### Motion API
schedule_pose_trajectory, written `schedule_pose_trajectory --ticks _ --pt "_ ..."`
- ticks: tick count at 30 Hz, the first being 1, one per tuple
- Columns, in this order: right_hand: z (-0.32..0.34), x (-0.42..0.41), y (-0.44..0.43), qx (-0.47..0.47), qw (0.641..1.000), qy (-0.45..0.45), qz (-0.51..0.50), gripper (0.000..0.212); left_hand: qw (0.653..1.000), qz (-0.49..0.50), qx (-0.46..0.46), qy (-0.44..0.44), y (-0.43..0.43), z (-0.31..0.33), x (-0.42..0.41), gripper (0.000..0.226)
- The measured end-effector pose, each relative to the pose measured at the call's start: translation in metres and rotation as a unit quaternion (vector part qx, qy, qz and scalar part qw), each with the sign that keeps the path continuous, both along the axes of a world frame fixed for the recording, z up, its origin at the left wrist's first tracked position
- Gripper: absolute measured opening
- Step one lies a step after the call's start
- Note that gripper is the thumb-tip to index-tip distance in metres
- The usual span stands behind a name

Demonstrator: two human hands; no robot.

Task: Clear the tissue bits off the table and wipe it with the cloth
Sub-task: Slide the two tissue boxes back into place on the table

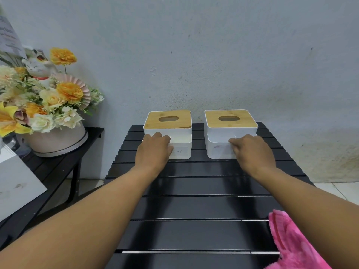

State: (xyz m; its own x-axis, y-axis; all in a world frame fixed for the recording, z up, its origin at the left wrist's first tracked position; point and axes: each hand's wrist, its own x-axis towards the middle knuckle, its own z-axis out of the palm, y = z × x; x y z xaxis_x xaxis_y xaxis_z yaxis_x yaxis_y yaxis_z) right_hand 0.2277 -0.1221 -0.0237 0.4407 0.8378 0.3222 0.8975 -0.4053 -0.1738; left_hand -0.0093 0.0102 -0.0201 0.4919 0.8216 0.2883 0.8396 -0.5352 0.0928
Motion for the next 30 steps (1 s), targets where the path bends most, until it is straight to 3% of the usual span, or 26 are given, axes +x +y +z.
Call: schedule_pose_trajectory --ticks 11,30 --pt "-0.0006 -0.0014 -0.0009 -0.006 0.999 -0.03 -0.015 0.032 1.0 0.004 -0.004 0.007 -0.0024 0.0001 0.0021 0.03" --pt "-0.0015 -0.0012 -0.0013 0.007 1.0 -0.001 -0.02 0.034 1.0 0.004 -0.005 0.012 -0.0036 0.0003 0.0015 0.031"
